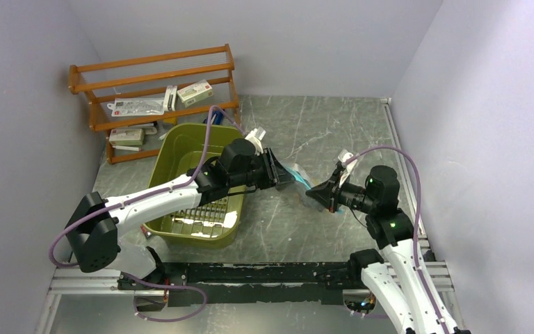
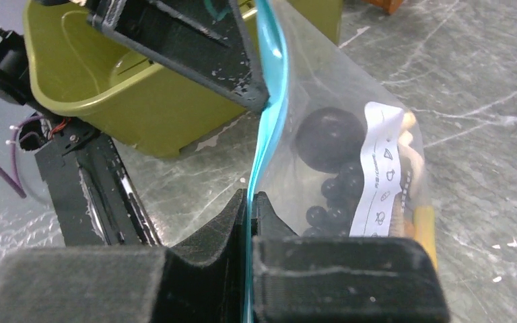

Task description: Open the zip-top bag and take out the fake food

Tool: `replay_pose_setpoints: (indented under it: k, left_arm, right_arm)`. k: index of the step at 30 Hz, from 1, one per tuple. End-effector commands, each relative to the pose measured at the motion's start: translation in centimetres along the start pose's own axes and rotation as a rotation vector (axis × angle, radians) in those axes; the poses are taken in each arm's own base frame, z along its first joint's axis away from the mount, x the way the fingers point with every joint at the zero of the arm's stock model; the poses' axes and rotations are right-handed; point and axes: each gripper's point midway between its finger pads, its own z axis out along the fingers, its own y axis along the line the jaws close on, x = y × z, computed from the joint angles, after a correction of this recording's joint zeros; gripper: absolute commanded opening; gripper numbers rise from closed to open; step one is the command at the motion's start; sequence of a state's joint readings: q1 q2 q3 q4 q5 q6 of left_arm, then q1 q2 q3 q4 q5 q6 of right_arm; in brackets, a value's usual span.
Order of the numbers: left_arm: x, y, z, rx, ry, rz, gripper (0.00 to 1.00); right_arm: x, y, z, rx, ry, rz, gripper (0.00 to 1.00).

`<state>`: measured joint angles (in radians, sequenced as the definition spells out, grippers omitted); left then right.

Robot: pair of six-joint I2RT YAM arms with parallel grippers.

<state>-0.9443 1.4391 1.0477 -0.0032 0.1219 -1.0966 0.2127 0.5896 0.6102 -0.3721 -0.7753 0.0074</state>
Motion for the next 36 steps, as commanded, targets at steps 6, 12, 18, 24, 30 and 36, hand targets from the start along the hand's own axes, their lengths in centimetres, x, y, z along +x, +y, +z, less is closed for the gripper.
replay_pose_setpoints:
  k: [6, 12, 18, 24, 30, 36]
  left_arm:
    - [-1.0, -2.1, 0.2, 0.084, -0.045, -0.011, 0.45]
    - [-1.2, -2.4, -0.2, 0.113, -0.065, -0.039, 0.47]
    - [-0.7, -1.4, 0.2, 0.073, -0.044, -0.057, 0.34]
    - [-0.8, -1.4, 0.0, 0.074, -0.055, -0.055, 0.21]
    - [-0.7, -2.4, -0.2, 0.144, -0.050, -0.053, 0.49]
    - [-1.1, -3.1, -1.0, 0.160, -0.066, -0.078, 0.68]
  right_arm:
    - [-0.4, 1.5, -0.1, -0.080, -0.022, -0.035, 0.01]
    - [-0.4, 1.3, 0.0, -0.072, -0.018, -0.028, 0.01]
    - [-0.4, 1.2, -0.1, -0.059, -0.023, -0.029, 0.01]
    - [-0.5, 1.2, -0.2, -0.060, -0.025, -0.033, 0.00]
    - [-0.5, 1.3, -0.2, -0.061, -0.026, -0.034, 0.01]
    - [-0.5, 1.2, -0.2, -0.056, -0.024, -0.031, 0.01]
